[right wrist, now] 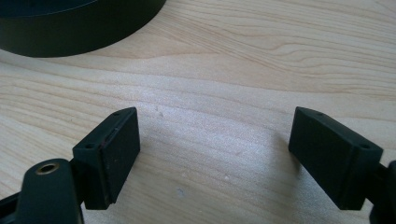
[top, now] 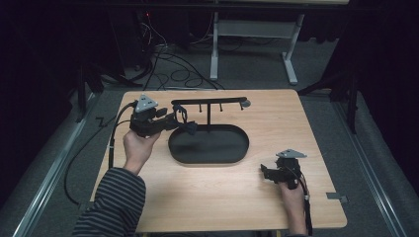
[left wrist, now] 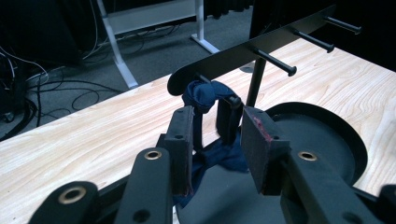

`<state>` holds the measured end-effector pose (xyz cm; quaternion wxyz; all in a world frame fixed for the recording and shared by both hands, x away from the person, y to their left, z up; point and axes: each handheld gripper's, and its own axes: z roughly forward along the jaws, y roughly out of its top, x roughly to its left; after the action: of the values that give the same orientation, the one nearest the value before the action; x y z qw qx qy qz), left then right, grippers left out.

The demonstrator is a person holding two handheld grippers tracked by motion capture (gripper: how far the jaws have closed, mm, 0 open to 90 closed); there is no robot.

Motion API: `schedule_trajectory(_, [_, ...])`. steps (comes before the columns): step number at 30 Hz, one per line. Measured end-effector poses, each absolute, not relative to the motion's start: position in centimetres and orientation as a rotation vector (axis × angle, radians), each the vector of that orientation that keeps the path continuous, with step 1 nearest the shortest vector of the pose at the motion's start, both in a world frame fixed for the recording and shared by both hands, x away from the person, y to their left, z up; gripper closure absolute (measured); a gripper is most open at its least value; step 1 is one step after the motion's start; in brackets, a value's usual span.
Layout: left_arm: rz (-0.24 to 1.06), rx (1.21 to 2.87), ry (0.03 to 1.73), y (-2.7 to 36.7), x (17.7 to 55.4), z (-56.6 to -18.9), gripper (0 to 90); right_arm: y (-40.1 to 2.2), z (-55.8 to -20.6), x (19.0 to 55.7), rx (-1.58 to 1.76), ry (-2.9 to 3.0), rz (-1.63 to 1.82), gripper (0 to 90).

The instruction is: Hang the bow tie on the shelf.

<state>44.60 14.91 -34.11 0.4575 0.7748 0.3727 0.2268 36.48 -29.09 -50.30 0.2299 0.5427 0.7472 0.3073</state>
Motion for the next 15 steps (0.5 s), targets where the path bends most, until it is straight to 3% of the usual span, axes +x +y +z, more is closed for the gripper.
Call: schedule_trajectory(15, [0.583, 1.91, 0.917, 15.8, 43.0, -34.0, 58.6, -29.1, -50.3, 36.5, 1.492, 2.057, 0.845, 17.6])
